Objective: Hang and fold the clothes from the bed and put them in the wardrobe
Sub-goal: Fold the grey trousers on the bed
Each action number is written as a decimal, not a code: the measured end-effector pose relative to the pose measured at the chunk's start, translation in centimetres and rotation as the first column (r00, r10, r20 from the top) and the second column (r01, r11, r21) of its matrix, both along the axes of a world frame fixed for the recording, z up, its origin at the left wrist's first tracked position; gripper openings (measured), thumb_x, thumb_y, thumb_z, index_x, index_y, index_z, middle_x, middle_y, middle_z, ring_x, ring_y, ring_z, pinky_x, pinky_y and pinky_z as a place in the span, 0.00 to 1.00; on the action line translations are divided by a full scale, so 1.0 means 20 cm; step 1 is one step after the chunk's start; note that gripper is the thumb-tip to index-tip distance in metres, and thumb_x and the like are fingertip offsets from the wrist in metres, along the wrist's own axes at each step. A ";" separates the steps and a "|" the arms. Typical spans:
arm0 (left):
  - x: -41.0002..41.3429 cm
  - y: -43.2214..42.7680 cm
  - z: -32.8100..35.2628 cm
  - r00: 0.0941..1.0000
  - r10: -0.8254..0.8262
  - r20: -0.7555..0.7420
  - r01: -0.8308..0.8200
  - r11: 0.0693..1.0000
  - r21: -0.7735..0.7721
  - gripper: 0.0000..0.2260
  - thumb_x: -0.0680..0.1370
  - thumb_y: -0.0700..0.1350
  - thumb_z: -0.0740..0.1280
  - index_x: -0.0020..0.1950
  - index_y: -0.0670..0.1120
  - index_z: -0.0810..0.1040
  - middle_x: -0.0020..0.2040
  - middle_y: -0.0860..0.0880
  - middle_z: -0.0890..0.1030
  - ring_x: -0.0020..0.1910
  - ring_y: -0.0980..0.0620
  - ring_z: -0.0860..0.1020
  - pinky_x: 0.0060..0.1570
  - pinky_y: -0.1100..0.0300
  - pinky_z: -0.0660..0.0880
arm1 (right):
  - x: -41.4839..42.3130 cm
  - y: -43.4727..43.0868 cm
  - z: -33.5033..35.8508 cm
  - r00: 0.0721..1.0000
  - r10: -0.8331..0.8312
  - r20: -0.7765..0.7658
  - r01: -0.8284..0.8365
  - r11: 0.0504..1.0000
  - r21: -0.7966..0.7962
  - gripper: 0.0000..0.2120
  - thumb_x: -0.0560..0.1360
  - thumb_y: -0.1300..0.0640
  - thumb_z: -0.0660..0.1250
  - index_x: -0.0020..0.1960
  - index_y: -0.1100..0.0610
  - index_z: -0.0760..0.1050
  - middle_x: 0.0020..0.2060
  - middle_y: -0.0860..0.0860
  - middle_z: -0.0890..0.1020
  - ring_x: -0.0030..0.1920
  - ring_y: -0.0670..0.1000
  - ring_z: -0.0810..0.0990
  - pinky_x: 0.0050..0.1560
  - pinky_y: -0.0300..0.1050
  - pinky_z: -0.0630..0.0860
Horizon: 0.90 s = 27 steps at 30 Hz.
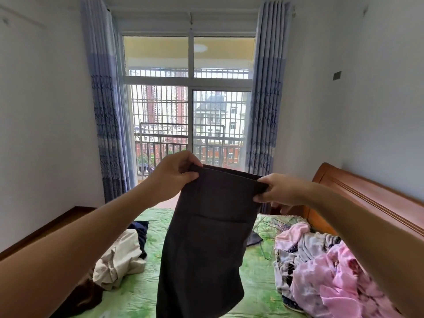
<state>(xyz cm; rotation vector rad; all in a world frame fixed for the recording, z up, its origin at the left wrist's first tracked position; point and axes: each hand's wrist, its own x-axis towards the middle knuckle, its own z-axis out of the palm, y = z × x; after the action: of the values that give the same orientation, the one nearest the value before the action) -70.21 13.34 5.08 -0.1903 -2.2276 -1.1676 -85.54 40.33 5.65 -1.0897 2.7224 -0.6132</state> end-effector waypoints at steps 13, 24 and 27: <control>0.04 -0.10 0.16 0.994 0.095 -0.051 -0.102 0.984 -0.145 0.21 0.78 0.30 0.64 0.62 0.53 0.74 0.50 0.43 0.79 0.48 0.45 0.80 0.47 0.50 0.78 | 0.17 -0.09 0.17 0.978 0.207 -0.036 -0.157 0.606 -0.779 0.31 0.73 0.71 0.73 0.65 0.41 0.71 0.46 0.51 0.86 0.51 0.53 0.85 0.47 0.46 0.84; -0.07 0.13 0.39 0.974 0.189 0.127 -0.027 0.647 -0.762 0.14 0.74 0.65 0.70 0.53 0.59 0.73 0.45 0.60 0.78 0.45 0.57 0.78 0.38 0.62 0.69 | 0.27 -0.14 0.18 0.950 0.306 -0.059 -0.225 0.545 -0.808 0.26 0.72 0.72 0.72 0.59 0.45 0.74 0.48 0.52 0.86 0.50 0.55 0.85 0.46 0.50 0.84; -0.12 0.11 0.38 0.993 0.080 0.081 0.010 0.652 -0.759 0.12 0.76 0.61 0.70 0.44 0.57 0.72 0.39 0.59 0.77 0.38 0.63 0.76 0.35 0.63 0.66 | 0.24 -0.10 0.15 0.947 0.320 -0.028 -0.192 0.494 -0.848 0.24 0.73 0.67 0.73 0.62 0.47 0.73 0.50 0.54 0.86 0.51 0.55 0.86 0.46 0.46 0.83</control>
<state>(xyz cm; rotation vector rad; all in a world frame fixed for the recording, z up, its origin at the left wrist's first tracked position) -72.54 15.47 12.60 -0.4238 -2.6825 -0.1313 -80.68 38.37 8.63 -1.4918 1.9873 -1.9896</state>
